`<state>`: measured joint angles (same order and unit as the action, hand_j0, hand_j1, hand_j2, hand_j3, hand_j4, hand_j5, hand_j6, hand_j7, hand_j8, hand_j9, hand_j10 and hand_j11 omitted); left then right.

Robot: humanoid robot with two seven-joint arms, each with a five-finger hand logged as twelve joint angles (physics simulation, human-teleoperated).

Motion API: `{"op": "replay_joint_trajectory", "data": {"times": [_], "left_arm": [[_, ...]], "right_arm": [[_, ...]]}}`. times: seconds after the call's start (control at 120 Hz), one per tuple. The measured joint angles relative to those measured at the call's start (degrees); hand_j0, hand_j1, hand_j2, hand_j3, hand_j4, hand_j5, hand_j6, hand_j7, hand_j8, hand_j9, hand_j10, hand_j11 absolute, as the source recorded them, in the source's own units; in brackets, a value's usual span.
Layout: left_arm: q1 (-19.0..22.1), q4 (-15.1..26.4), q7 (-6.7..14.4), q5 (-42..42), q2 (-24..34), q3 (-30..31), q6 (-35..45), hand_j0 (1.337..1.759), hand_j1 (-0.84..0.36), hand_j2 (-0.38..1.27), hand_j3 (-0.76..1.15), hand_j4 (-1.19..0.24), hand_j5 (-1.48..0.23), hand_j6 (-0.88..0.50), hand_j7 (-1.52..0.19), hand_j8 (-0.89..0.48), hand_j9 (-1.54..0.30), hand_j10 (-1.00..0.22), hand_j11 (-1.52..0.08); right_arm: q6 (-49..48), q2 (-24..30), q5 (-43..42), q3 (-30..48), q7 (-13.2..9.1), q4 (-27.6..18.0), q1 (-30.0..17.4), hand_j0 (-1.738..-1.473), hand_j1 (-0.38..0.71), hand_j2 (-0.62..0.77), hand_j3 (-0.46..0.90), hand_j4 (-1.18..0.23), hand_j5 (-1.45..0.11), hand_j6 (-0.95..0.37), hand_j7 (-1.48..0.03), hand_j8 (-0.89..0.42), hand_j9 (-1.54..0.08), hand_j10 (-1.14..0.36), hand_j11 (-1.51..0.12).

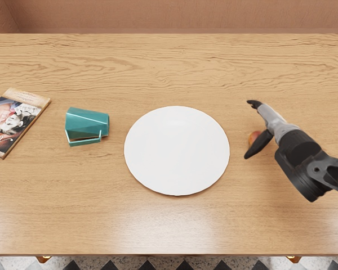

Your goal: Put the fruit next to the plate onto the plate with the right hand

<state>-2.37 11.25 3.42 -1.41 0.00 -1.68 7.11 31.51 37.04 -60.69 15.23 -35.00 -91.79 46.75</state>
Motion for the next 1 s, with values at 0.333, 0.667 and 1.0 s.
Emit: {"op": "replay_joint_trajectory", "data": {"times": [0.333, 0.667, 1.0], "left_arm": [[0.00, 0.00, 0.00, 0.00, 0.00, 0.00, -0.01, 1.658, 0.35, 0.00, 0.00, 0.00, 0.00, 0.00, 0.00, 0.00, 0.00, 0.00, 0.00], [0.00, 0.00, -0.01, 0.00, 0.00, 0.00, 0.00, 1.658, 0.35, 0.00, 0.00, 0.00, 0.00, 0.00, 0.00, 0.00, 0.00, 0.00, 0.00], [0.00, 0.00, 0.00, 0.00, 0.00, 0.00, -0.01, 1.658, 0.35, 0.00, 0.00, 0.00, 0.00, 0.00, 0.00, 0.00, 0.00, 0.00, 0.00]], "right_arm": [[3.21, -1.47, -1.12, -3.68, 0.00, 2.31, -0.36, -1.658, -0.10, -0.04, 0.00, -0.22, -0.28, -0.22, -0.28, -0.22, -0.28, -0.22, -0.28], [3.50, -1.03, -1.00, -4.64, -0.01, 2.04, 0.07, -1.658, 0.14, -0.08, 0.00, -0.41, -0.53, -0.41, -0.53, -0.41, -0.53, -0.41, -0.53], [3.52, -1.26, -0.78, -4.58, -0.03, 1.97, 0.30, -1.655, 0.27, 0.07, 0.00, -0.59, -0.77, -0.59, -0.76, -0.42, -0.77, -0.43, -0.77]]}}
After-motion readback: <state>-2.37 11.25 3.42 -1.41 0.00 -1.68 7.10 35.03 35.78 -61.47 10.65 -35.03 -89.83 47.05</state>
